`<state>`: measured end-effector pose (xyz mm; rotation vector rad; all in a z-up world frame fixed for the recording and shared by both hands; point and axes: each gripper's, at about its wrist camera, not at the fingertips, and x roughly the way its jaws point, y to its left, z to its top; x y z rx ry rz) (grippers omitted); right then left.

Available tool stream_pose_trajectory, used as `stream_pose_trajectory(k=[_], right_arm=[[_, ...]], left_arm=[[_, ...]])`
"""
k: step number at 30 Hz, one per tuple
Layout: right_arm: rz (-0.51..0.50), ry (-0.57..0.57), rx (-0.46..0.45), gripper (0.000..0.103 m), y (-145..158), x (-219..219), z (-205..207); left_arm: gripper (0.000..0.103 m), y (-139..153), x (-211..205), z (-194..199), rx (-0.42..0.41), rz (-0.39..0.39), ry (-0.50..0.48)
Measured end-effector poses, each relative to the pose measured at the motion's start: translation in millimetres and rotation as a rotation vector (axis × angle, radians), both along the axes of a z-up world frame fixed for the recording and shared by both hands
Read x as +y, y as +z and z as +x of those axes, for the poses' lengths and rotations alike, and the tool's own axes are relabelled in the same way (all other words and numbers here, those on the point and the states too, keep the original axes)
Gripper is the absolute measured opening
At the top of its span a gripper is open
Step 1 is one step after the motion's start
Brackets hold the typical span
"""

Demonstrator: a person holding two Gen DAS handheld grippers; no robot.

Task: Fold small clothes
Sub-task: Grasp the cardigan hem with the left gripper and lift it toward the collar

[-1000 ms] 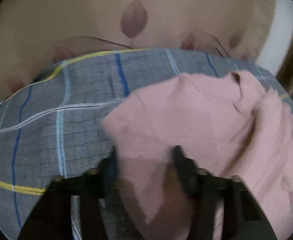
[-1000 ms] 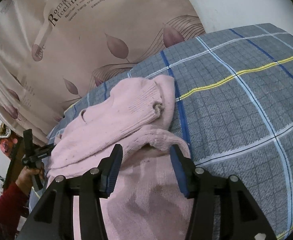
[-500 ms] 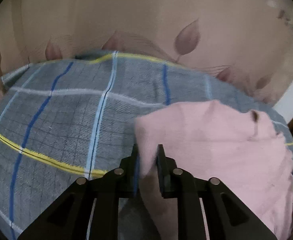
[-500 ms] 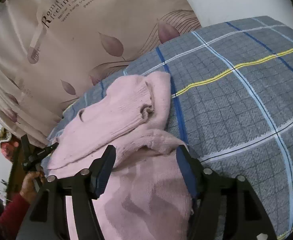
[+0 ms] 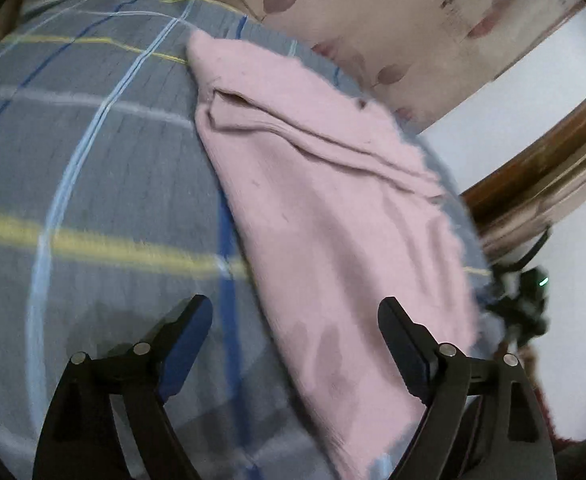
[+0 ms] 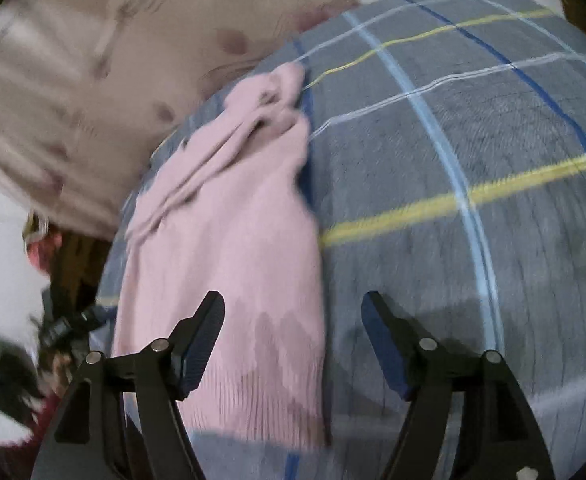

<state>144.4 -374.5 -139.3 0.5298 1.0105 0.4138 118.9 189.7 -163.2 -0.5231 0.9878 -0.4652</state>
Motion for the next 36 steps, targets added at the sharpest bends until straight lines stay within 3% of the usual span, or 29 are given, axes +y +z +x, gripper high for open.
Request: stream_pose_trajectory(k=[4, 7, 9, 10, 11, 12, 13, 15, 20, 23, 24, 25, 26, 27, 28, 32, 36], right_arm=[[0.020, 0.083, -0.004, 0.070, -2.3, 17.3, -20.6], [0.011, 0.111, -0.025, 0.066, -1.9, 28.4, -25.0], [0.080, 0.128, 0.011, 0.021, -8.5, 30.2, -21.4], [0.088, 0.130, 0.036, 0.010, -13.5, 31.8, -18.8], [0.083, 0.122, 0.058, 0.008, -21.1, 33.3, -18.5], [0.092, 0.116, 0.047, 0.008, -22.1, 32.2, -19.6], [0.107, 0.111, 0.039, 0.008, -22.0, 29.9, -22.5], [0.134, 0.091, 0.026, 0.008, -20.2, 23.1, -27.6], [0.173, 0.066, -0.001, 0.008, -15.1, 8.6, -40.0], [0.148, 0.076, 0.011, 0.011, -15.3, 6.2, -36.5], [0.168, 0.070, 0.027, 0.012, -17.4, 3.8, -34.9], [0.202, 0.052, 0.057, 0.020, -21.8, -0.4, -31.2], [0.212, 0.035, 0.074, 0.031, -24.3, -3.1, -29.9], [0.246, 0.018, 0.071, 0.033, -25.6, -7.7, -28.0], [0.259, 0.007, 0.066, 0.039, -25.6, -9.3, -27.6], [0.298, 0.009, 0.053, 0.061, -20.8, -5.3, -15.6], [0.234, 0.053, 0.051, 0.059, -16.2, 12.0, 0.5]], left_arm=[[0.086, -9.3, -15.3, -28.5, 0.031, -0.155, -0.040], [0.087, -7.3, -32.4, -31.5, -0.004, -0.111, -0.076], [0.085, -8.5, -41.5, -30.0, 0.008, -0.145, -0.104], [0.085, -7.4, -44.3, -30.0, 0.005, -0.138, -0.100], [0.064, -6.0, -45.9, -31.4, 0.000, -0.130, -0.090], [0.014, -8.2, -45.2, -32.1, 0.014, -0.126, -0.069], [0.006, -13.4, -41.1, -32.2, 0.044, -0.104, -0.022], [0.006, -22.6, -30.8, -36.3, 0.050, -0.151, 0.014], [0.006, -23.6, -18.9, -43.4, 0.027, -0.267, -0.010], [0.015, -16.9, -20.7, -40.2, 0.036, -0.189, 0.005], [0.029, -18.8, -24.9, -37.9, 0.064, -0.154, 0.002], [0.032, -20.5, -25.6, -38.3, 0.076, -0.160, -0.006], [0.042, -19.7, -25.5, -39.1, 0.065, -0.183, -0.009], [0.051, -17.4, -28.4, -40.0, 0.053, -0.199, -0.014], [0.055, -14.9, -31.4, -40.1, 0.045, -0.192, -0.027], [0.098, -1.7, -60.9, -32.3, -0.024, -0.150, -0.114], [0.102, -0.4, -72.4, -32.8, -0.104, -0.103, -0.094]])
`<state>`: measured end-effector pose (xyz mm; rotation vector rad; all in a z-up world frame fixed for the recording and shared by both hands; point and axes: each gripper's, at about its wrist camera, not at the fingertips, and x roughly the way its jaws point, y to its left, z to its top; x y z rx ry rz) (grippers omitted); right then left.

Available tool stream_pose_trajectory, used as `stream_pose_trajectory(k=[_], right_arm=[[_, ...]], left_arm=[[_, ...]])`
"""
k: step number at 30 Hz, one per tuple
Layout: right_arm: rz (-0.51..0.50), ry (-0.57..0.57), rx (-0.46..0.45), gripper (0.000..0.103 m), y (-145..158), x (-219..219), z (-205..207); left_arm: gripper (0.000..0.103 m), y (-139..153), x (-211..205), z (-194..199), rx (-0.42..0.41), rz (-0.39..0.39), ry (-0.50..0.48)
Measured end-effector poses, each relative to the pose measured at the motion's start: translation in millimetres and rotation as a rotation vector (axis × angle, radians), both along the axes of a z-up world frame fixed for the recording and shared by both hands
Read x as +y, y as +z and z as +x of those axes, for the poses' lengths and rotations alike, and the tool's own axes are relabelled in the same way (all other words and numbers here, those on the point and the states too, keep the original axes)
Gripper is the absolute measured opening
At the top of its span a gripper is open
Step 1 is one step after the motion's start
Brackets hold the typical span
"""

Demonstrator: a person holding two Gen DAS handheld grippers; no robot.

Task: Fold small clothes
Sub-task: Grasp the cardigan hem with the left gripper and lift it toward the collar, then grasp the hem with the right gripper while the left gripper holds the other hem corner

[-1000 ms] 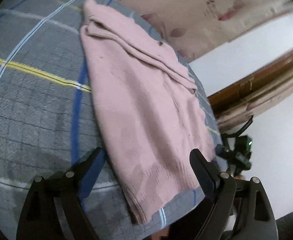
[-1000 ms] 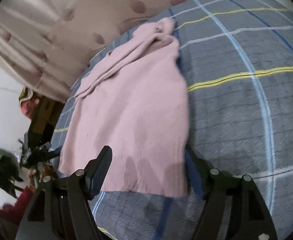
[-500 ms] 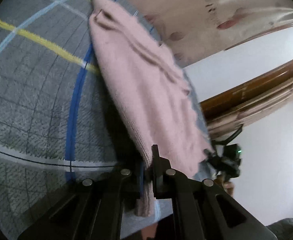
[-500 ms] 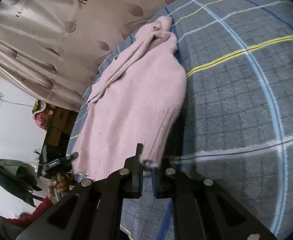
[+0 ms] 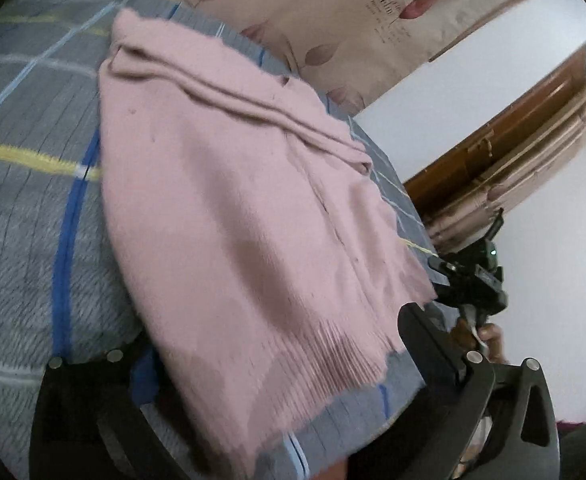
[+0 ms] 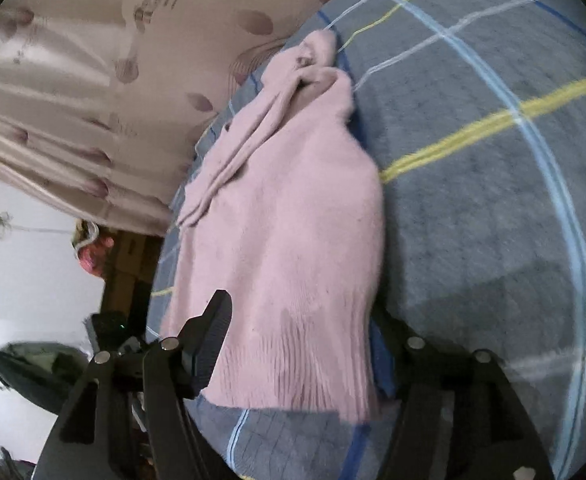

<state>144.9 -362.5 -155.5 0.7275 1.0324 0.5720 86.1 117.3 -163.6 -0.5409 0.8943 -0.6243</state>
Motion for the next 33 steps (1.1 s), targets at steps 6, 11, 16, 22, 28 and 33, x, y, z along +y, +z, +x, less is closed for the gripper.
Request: stream_pose_trajectory(k=[6, 11, 16, 22, 28, 33], right_arm=[[-0.054, 0.010, 0.033, 0.008, -11.4, 12.1, 2.5], [0.000, -0.012, -0.011, 0.008, 0.1, 12.2, -18.0], [0.029, -0.022, -0.045, 0.008, 9.7, 16.0, -37.9], [0.076, -0.055, -0.069, 0.008, 18.1, 13.6, -61.1], [0.098, -0.069, -0.080, 0.008, 28.2, 8.7, -81.0], [0.085, -0.073, -0.091, 0.008, 32.0, 8.3, -87.5]], left_arm=[[0.005, -20.7, 14.3, 6.9, 0.104, -0.098, 0.101], [0.005, -19.0, 25.9, -3.6, 0.071, -0.144, 0.122], [0.004, -3.8, 46.9, -18.2, 0.022, -0.127, 0.148], [0.004, 6.9, 71.1, -36.8, 0.000, -0.136, 0.170], [0.004, 9.3, 83.7, -54.8, 0.001, -0.159, 0.181], [0.004, 7.5, 87.2, -58.4, -0.010, -0.165, 0.181]])
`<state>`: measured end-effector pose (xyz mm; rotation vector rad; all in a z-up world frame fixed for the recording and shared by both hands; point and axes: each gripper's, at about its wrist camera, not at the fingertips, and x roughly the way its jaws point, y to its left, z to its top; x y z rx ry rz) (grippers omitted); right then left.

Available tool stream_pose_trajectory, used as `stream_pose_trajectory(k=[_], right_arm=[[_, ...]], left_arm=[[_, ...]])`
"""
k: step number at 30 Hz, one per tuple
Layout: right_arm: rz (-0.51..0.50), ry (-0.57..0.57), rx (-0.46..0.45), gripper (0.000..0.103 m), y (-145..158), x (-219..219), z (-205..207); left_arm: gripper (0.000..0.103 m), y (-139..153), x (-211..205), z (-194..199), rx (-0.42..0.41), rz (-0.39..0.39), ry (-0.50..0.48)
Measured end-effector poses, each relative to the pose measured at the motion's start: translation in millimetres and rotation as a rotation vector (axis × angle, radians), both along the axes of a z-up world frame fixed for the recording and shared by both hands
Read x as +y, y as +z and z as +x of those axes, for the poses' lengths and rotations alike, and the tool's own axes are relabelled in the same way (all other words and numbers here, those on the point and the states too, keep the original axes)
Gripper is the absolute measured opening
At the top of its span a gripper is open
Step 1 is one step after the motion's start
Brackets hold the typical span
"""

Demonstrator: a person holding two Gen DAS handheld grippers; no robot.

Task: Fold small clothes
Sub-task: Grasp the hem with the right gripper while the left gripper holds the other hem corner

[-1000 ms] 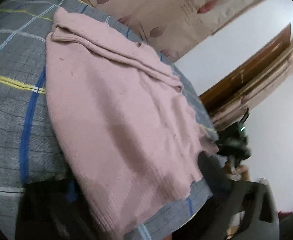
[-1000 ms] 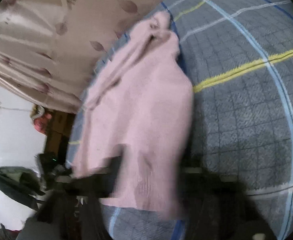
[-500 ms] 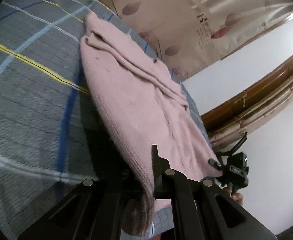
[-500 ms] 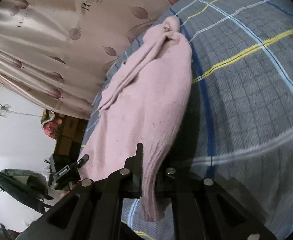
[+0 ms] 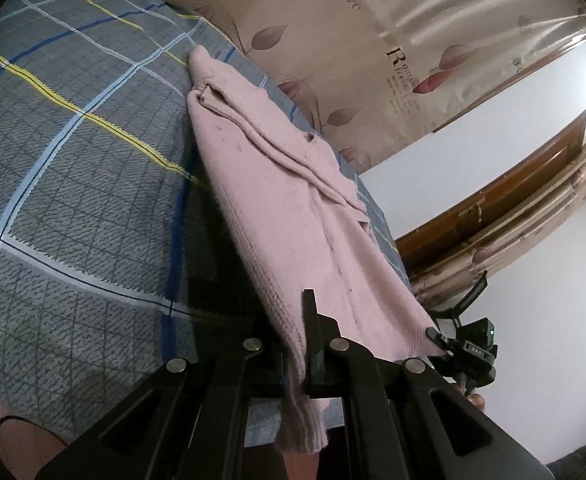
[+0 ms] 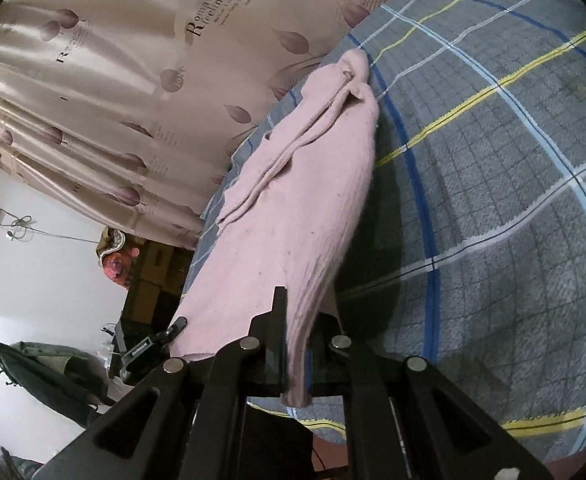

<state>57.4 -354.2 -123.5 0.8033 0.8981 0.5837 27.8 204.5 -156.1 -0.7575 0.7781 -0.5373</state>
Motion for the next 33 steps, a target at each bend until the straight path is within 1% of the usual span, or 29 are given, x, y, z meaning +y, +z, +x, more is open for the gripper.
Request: stream_pose_trajectory(k=[1, 2, 3, 4, 5, 6, 7, 8, 9, 10, 11, 12, 13, 15, 17, 18, 19, 20, 21, 22, 23, 25, 26, 27, 33], right_arm=[[0.004, -0.004, 0.005, 0.008, -1.1, -0.5, 0.6], [-0.004, -0.002, 0.006, 0.008, -2.4, -0.7, 1.7], [-0.036, 0.003, 0.009, 0.008, -3.4, 0.3, 3.9], [-0.075, 0.007, 0.023, 0.009, -5.6, 1.4, 6.5], [-0.084, 0.021, 0.043, 0.011, -9.6, 1.7, 7.7], [-0.088, 0.036, 0.063, 0.011, -13.1, 2.3, 8.7], [-0.097, 0.038, 0.074, 0.013, -15.8, 2.2, 10.3], [-0.112, 0.028, 0.083, 0.020, -17.6, 0.3, 10.8], [-0.110, 0.023, 0.086, 0.026, -19.4, -1.9, 11.9], [-0.090, 0.025, 0.094, 0.040, -20.9, -5.0, 14.8], [-0.076, 0.027, 0.103, 0.057, -23.8, -6.9, 18.6], [-0.058, 0.029, 0.108, 0.061, -25.9, -8.1, 22.9], [-0.040, 0.033, 0.108, 0.061, -25.8, -9.1, 28.0], [-0.045, 0.042, 0.111, 0.062, -25.4, -6.7, 37.8], [-0.058, 0.054, 0.112, 0.061, -25.7, -1.1, 48.0], [-0.066, 0.061, 0.114, 0.059, -27.3, 2.8, 51.4], [-0.085, 0.073, 0.110, 0.043, -27.2, 7.3, 53.5], [-0.115, 0.095, 0.113, 0.014, -27.9, 14.1, 55.2], [-0.139, 0.117, 0.138, 0.013, -32.5, 20.6, 56.5], [-0.135, 0.112, 0.144, 0.013, -35.4, 21.9, 55.9], [-0.115, 0.103, 0.126, 0.012, -35.9, 21.7, 52.8], [-0.108, 0.084, 0.075, 0.011, -30.3, 20.1, 44.2], [-0.085, 0.074, 0.061, 0.011, -29.1, 18.0, 40.1], [-0.044, 0.062, 0.042, 0.011, -26.2, 15.0, 35.3], [0.011, 0.053, -0.013, 0.010, -8.0, 13.7, 25.9]], left_arm=[[0.004, -0.6, -1.0, 1.5, -0.005, -0.003, -0.011], [0.004, -1.6, -3.8, 3.1, -0.009, 0.015, -0.024], [0.005, -1.9, -5.3, 4.0, -0.008, 0.052, -0.023], [0.005, -2.9, -5.6, 4.1, -0.006, 0.065, -0.023], [0.005, -5.6, -3.7, 4.7, -0.002, 0.055, -0.021], [0.010, -8.6, 0.3, 5.2, 0.019, 0.046, -0.008], [0.013, -10.5, 3.8, 5.5, 0.033, 0.047, 0.006], [0.020, -11.6, 8.5, 6.1, 0.045, 0.056, 0.025], [0.030, -12.1, 10.3, 6.7, 0.050, 0.062, 0.034], [0.038, -12.8, 12.4, 8.4, 0.057, 0.070, 0.038], [0.054, -13.2, 13.8, 10.6, 0.065, 0.081, 0.039], [0.059, -13.5, 14.5, 13.6, 0.065, 0.092, 0.037], [0.060, -13.5, 14.2, 17.2, 0.061, 0.102, 0.030], [0.061, -14.1, 10.6, 26.6, 0.069, 0.124, 0.004], [0.062, -13.9, 5.1, 33.6, 0.068, 0.121, -0.031], [0.062, -14.5, -0.5, 37.6, 0.067, 0.122, -0.063], [0.062, -15.1, -4.7, 39.6, 0.067, 0.132, -0.078], [0.060, -15.4, -8.4, 40.4, 0.063, 0.141, -0.078], [0.038, -17.0, -10.2, 40.9, 0.074, 0.131, -0.081], [0.013, -21.8, -12.5, 42.4, 0.108, 0.111, -0.095], [0.005, -28.1, -13.6, 42.7, 0.146, 0.100, -0.092], [0.005, -27.8, -15.1, 32.8, 0.103, 0.082, -0.065], [0.005, -25.1, -16.5, 27.8, 0.079, 0.091, -0.058], [0.005, -20.9, -16.5, 21.9, 0.052, 0.083, -0.044], [0.005, -0.9, -3.7, 6.4, -0.027, -0.045, 0.008]])
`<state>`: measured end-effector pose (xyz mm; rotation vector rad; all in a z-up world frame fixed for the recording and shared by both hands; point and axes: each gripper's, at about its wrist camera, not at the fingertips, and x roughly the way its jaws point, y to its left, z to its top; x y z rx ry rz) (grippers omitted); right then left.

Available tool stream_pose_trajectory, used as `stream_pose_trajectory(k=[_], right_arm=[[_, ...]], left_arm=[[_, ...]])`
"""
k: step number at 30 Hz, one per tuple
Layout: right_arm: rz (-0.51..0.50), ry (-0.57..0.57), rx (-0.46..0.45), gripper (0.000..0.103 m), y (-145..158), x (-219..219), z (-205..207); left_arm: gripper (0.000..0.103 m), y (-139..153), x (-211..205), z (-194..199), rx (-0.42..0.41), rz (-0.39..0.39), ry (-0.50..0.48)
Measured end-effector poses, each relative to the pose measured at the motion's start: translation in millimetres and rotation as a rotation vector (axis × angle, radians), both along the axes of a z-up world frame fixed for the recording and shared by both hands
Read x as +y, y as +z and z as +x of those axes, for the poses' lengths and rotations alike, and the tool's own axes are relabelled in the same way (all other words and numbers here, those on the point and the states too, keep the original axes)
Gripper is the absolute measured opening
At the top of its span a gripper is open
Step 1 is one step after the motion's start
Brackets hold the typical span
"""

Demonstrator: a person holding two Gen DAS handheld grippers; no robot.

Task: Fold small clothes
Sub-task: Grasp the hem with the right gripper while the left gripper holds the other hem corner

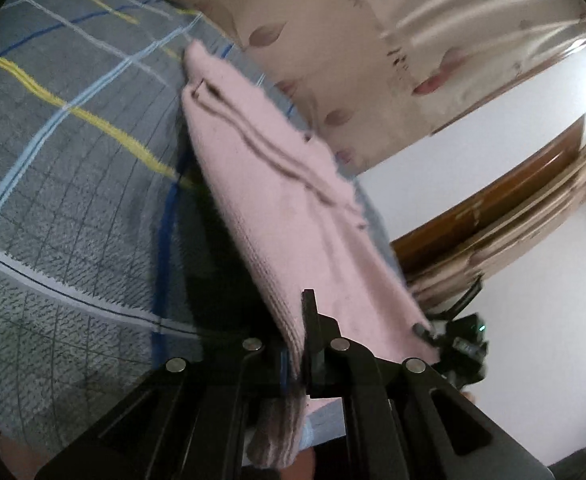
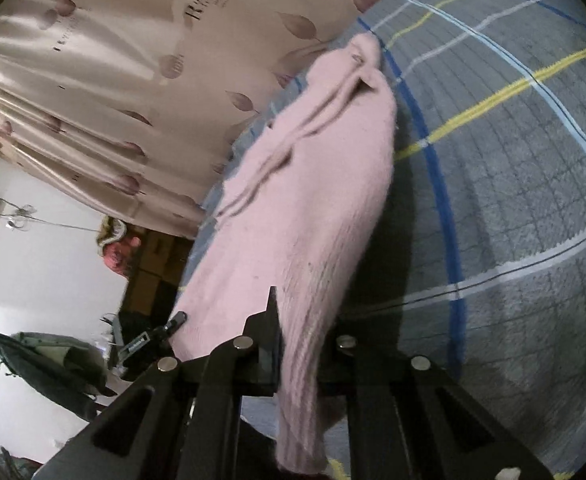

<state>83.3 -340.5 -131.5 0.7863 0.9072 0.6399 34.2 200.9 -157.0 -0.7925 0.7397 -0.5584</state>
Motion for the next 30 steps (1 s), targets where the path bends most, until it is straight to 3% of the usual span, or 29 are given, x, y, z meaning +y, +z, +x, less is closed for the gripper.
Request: stream_pose_trajectory(k=[7, 17, 22, 24, 27, 28, 29, 30], right_arm=[[0.048, -0.012, -0.067, 0.008, 19.8, 1.0, -18.7], [0.059, -0.045, -0.043, 0.008, 10.8, -10.9, -30.5], [0.028, -0.032, -0.052, 0.008, 13.7, -9.8, -37.5], [-0.028, -0.011, -0.030, 0.008, 7.9, -8.3, -34.1], [-0.033, 0.025, 0.039, 0.013, -3.2, -10.5, -21.9], [-0.031, 0.026, 0.049, 0.022, -5.1, -13.0, -17.5], [-0.014, 0.041, 0.061, 0.041, -7.3, -15.6, -11.0], [-0.011, 0.050, 0.071, 0.053, -8.4, -17.0, -6.0]], left_arm=[[0.005, 12.5, 4.9, -17.2, -0.038, -0.009, -0.003], [0.005, 5.1, 14.2, -30.1, -0.029, -0.014, 0.019], [0.005, 2.4, 17.1, -26.1, -0.020, 0.007, 0.007], [0.005, 0.4, 15.5, -23.2, -0.013, 0.059, -0.004], [0.007, -6.2, 16.6, -18.8, 0.025, 0.089, -0.009], [0.011, -7.7, 18.1, -18.5, 0.032, 0.094, 0.001], [0.016, -8.8, 20.0, -18.5, 0.034, 0.092, 0.008], [0.024, -10.4, 22.8, -18.4, 0.037, 0.082, 0.018]])
